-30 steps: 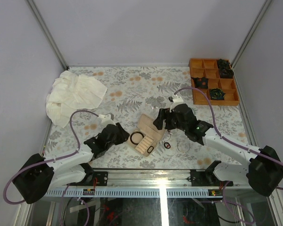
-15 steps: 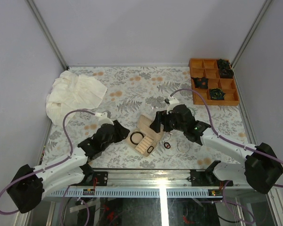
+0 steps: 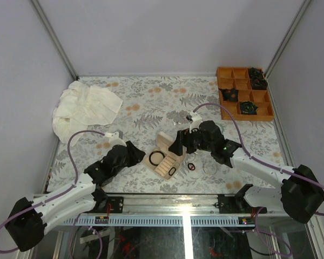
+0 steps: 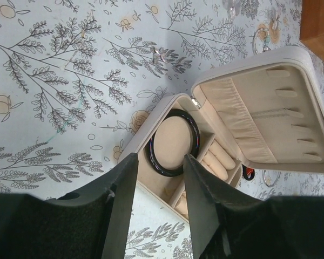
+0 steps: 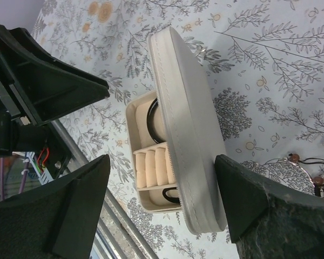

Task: Organize the mixed jewelry
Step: Close the jewelry box at the center of the board.

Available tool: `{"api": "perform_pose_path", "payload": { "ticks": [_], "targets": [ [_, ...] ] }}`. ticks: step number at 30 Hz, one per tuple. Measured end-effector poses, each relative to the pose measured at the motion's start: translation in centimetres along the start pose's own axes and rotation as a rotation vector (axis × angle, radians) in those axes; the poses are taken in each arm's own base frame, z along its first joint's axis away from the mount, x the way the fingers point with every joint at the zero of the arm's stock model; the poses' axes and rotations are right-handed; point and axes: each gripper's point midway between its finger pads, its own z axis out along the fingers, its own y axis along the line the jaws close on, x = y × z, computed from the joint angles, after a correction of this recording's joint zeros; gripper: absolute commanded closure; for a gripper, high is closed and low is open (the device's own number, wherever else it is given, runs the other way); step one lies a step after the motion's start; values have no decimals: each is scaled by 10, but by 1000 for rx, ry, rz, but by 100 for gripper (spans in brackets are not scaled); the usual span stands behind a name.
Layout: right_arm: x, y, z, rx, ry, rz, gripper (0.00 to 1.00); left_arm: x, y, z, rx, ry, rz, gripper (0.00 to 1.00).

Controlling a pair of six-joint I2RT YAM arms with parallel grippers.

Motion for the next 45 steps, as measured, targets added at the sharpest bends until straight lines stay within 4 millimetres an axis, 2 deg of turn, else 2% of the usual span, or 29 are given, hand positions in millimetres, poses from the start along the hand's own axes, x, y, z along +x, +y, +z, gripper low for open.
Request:
{"api": "perform_pose_path", "payload": {
  "ticks": [9,16,20,22,24,27,30,33,37,43,45],
  "targets": [
    [2,22,1,-75,3,-16,11,-5,5,-13,-8,-19,-2,61],
    [27,50,10,-144,67,-34,12,-17,2,-27,-3,-55,-11,61],
    [35,58,13,-157,85,-35,21,-29,-5,-37,15,-92,-23,61],
    [41,57,16,-140,98,-35,42,-34,-6,-42,20,-107,-27,61],
    [47,53,20,-110,116,-37,53,-35,-6,-43,20,-112,-28,61],
    [58,45,23,-55,144,-33,58,-34,-3,-43,5,-106,-24,61],
    [67,39,22,12,165,-58,58,-33,-1,-43,-1,-103,-22,61],
    [72,42,20,72,171,-124,58,-32,0,-41,-10,-98,-19,61],
    [70,54,16,124,160,-214,54,-30,2,-39,-22,-90,-14,61],
    [43,69,11,224,105,-306,53,-30,2,-40,-22,-91,-14,61],
    [41,72,14,252,105,-328,54,-31,2,-40,-21,-94,-14,61]
  ]
}}
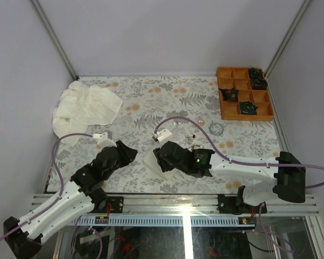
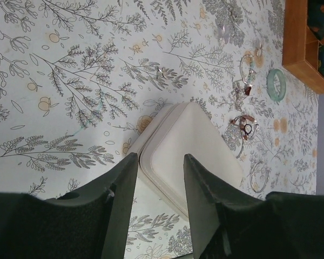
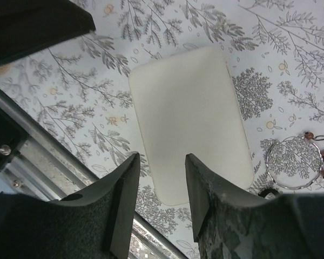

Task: Organize the mixed jewelry
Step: Close the jewelry box at the center of the board.

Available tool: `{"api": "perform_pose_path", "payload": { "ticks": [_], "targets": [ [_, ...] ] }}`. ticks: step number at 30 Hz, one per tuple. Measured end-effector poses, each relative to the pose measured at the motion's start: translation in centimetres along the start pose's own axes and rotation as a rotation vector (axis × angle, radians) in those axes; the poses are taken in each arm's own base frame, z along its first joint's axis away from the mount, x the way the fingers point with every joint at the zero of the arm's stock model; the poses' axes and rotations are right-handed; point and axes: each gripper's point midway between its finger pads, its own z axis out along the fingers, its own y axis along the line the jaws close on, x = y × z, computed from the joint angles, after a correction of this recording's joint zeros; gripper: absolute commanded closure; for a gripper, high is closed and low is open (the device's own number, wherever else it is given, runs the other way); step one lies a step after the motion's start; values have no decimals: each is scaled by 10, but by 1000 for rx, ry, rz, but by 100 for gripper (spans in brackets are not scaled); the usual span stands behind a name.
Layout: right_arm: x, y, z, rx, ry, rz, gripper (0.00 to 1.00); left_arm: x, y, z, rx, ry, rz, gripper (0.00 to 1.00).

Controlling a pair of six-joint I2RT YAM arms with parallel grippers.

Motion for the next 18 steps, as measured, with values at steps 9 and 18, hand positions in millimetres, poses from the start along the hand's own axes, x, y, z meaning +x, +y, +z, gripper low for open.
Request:
{"api": "perform_pose_path", "payload": {
  "ticks": [9,18],
  "targets": [
    [63,-14,28,102,188,-15,57,-5,-3,-2,5,-13,3,60],
    [71,-9,40,114,201,16,56,0,1,2,-19,6,18,60]
  ]
}}
